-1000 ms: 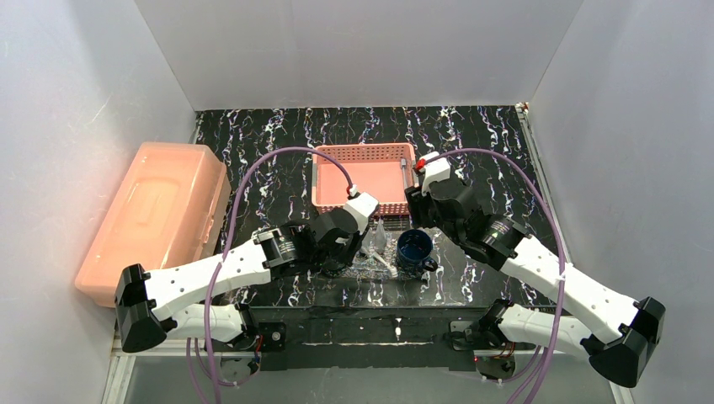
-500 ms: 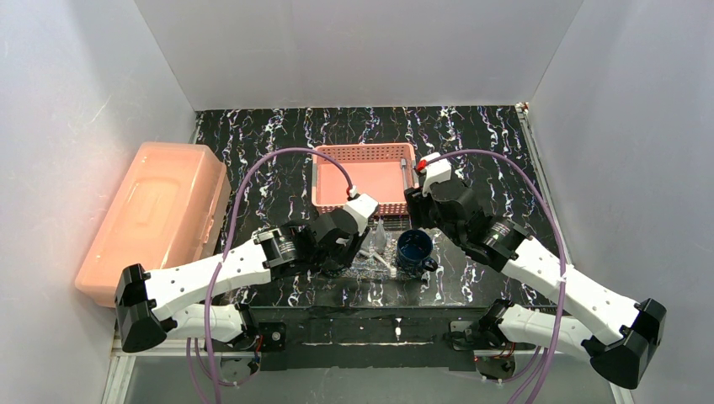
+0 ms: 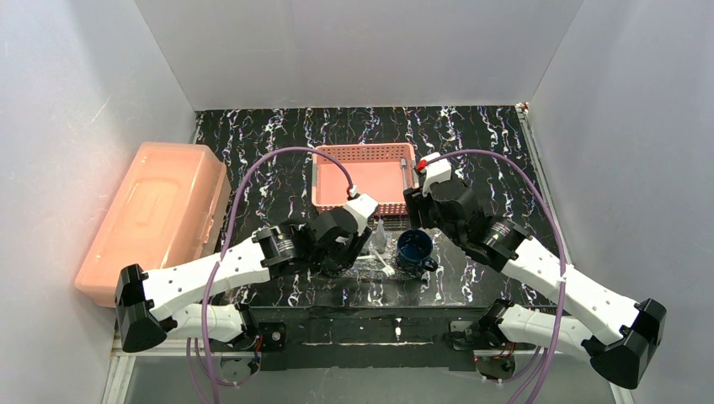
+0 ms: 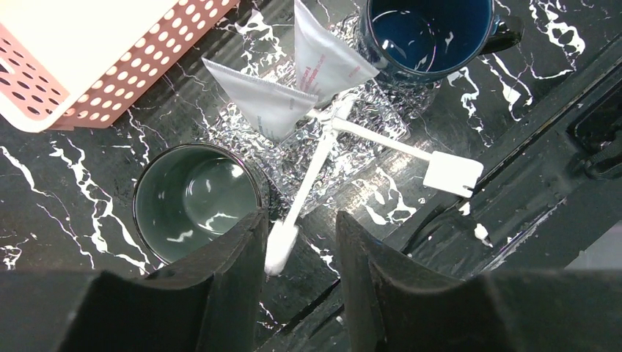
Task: Prepare toiletry sets of a toothbrush and toothpaste on the tray
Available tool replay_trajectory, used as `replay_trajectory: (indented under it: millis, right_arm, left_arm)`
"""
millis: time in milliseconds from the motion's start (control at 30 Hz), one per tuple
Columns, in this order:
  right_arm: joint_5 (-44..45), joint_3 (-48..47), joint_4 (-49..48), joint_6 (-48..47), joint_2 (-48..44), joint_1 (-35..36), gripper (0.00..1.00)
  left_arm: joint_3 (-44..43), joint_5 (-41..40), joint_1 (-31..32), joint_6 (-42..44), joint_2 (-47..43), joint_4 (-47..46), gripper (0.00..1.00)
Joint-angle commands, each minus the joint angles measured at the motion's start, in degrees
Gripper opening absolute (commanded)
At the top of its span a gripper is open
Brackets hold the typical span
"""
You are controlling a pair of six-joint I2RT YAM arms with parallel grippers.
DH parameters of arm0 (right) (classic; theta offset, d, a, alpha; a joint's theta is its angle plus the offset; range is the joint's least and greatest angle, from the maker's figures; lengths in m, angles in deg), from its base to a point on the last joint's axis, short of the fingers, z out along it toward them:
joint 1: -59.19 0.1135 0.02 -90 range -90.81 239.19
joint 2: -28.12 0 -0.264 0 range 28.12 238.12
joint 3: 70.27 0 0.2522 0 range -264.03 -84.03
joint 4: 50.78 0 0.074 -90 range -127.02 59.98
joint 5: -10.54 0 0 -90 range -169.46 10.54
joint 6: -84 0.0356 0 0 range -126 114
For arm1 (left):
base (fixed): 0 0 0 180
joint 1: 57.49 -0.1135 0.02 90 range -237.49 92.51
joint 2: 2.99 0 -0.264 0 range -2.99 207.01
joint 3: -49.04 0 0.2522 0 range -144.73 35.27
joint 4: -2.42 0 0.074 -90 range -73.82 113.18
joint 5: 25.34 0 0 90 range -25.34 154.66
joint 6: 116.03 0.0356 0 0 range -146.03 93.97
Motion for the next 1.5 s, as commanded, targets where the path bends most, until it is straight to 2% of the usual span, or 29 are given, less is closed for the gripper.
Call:
replay_trajectory:
  millis: [0, 333, 600, 667, 833, 1033, 1167, 1333, 1467]
  right_arm:
    - [0.2, -0.4, -1.7, 0.0, -0.4, -0.2, 0.7]
    - [-0.8, -1.1, -1.6, 0.2, -0.6, -0.2, 0.77]
    - [-3.3, -3.2, -1.4, 1.1, -1.6, -0.2, 0.93]
    - [-2.9, -3.7, -1.6, 1.7, -2.2, -0.2, 0.98]
    - [-0.9, -5.7, -0.2, 3.3, -2.6, -0.2, 0.99]
    - [5.0, -9.7, 3.2, 5.7, -1.6, -0.2, 0.98]
    - [10.5, -12.0, 5.0, 6.2, -1.2, -0.2, 0.98]
    - [14.5, -14.8, 8.6, 3.2, 1.0, -0.2, 0.98]
    - [14.2, -15.6, 7.6, 0.8, 1.9, -0.8, 0.98]
  left_arm:
    - [-3.9, -0.2, 0.2, 0.6, -0.4, 2.9, 0.4]
    - [-8.1, -3.2, 0.2, 2.5, -1.3, 7.2, 0.53]
    - [-12.4, -5.1, 0.2, 4.1, -2.1, 10.5, 0.7]
    - [-13.3, -5.8, 0.2, 4.6, -2.5, 11.1, 0.76]
    - [-15.9, -7.6, 0.2, 5.9, -3.1, 13.0, 0.98]
    - [-17.8, -12.5, 0.0, 7.3, -4.4, 14.8, 0.98]
    - [-19.3, -12.1, -2.3, 8.0, -4.7, 16.3, 0.98]
    - [-19.6, -1.3, -14.6, 6.1, -5.1, 16.9, 0.98]
    - [-18.8, 2.4, -21.5, 6.3, -5.7, 15.7, 0.98]
